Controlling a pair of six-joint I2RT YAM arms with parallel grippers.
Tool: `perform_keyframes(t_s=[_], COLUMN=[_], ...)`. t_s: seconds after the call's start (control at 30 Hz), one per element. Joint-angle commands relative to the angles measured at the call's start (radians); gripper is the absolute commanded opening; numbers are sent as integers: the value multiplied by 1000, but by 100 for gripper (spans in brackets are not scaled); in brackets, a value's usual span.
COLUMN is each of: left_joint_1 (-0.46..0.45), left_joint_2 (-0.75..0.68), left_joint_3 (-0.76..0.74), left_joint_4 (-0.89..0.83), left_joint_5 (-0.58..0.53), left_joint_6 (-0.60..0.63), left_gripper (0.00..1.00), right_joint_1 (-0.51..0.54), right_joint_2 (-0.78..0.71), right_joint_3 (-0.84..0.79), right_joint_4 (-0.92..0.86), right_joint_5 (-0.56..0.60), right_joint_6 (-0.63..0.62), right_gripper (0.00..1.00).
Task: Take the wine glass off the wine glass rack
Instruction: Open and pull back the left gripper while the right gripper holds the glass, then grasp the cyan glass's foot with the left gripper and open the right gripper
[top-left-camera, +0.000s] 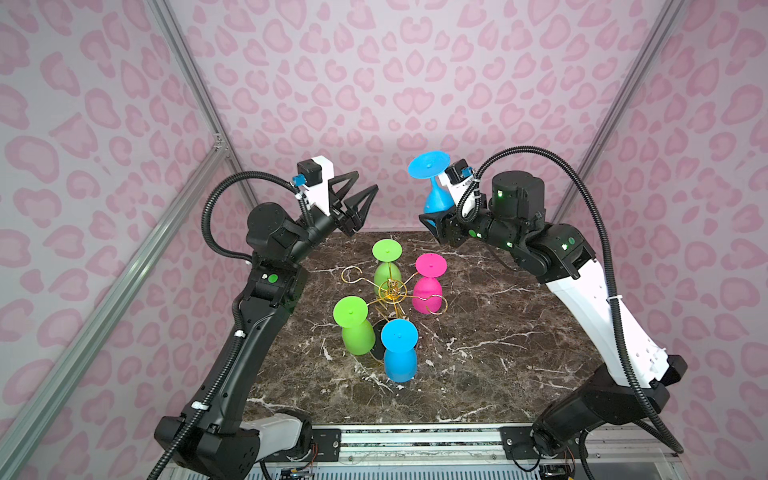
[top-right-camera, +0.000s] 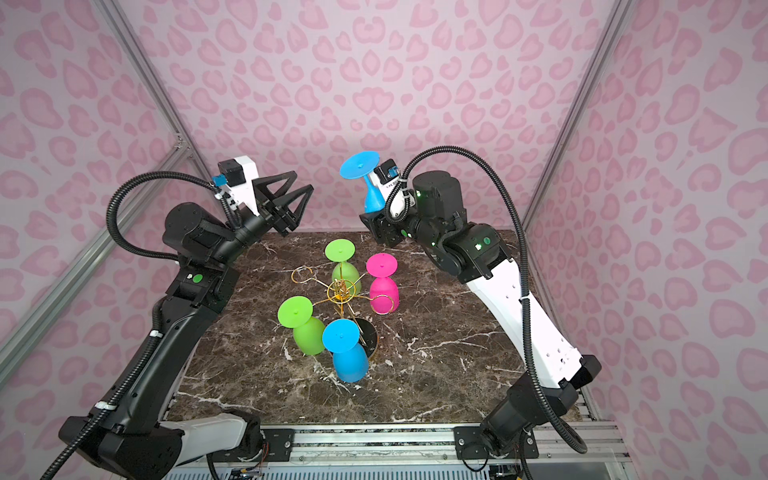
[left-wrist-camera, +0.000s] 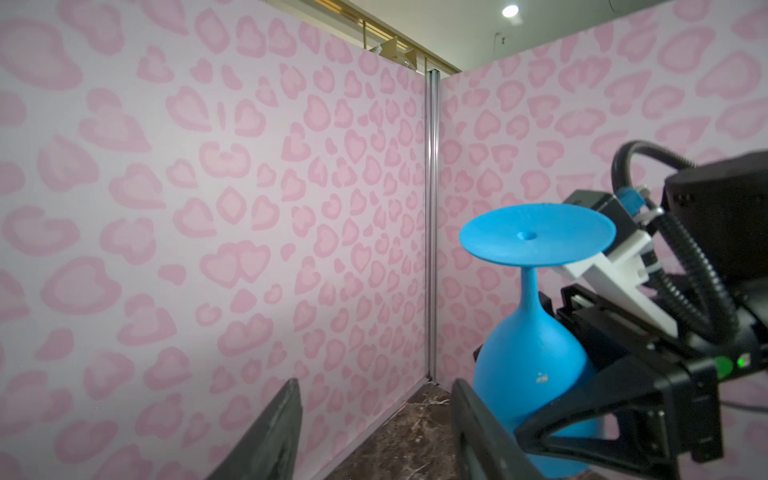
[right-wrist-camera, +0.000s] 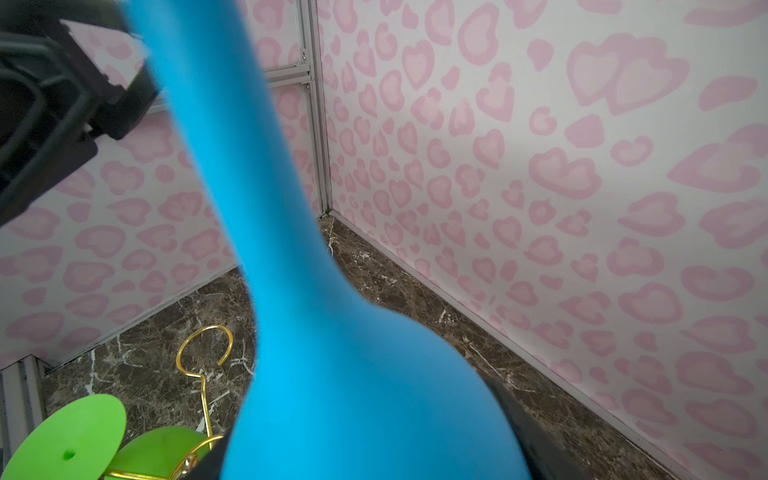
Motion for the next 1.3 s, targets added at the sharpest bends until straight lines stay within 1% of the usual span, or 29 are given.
perform_keyframes(t_s=[0.0, 0.13, 0.37, 0.7, 0.97, 1.1, 1.2, 1.27], left_joint_1=[-8, -37, -61, -66, -68, -69, -71, -71], left_joint_2=[11, 16, 31, 32, 31, 34, 39, 39], left_joint_3=[-14, -38, -32, -29, -28, -27, -24, -26], left_joint_4=[51, 55, 67, 83, 78, 74, 65, 61], left_joint_5=[104, 163, 141, 123, 137, 155, 168, 177], left_joint_6=[368, 539, 662, 707, 730, 737, 744, 751], left_gripper=[54, 49, 46, 43, 41, 37, 37, 32], right_joint_1=[3, 6, 18, 53, 61, 62, 62, 63], right_joint_2=[17, 22, 55, 100, 113, 114, 117, 120], right_joint_3=[23, 23, 50, 86, 86, 86, 86, 85], right_joint_4=[-89, -104, -145, -189, -201, -200, -204, -206], right_joint_5=[-4, -20, -36, -47, -68, -79, -89, -96], right_joint_6=[-5, 8, 16, 16, 21, 24, 24, 25], right_gripper=[53, 51, 50, 47, 45, 45, 45, 45])
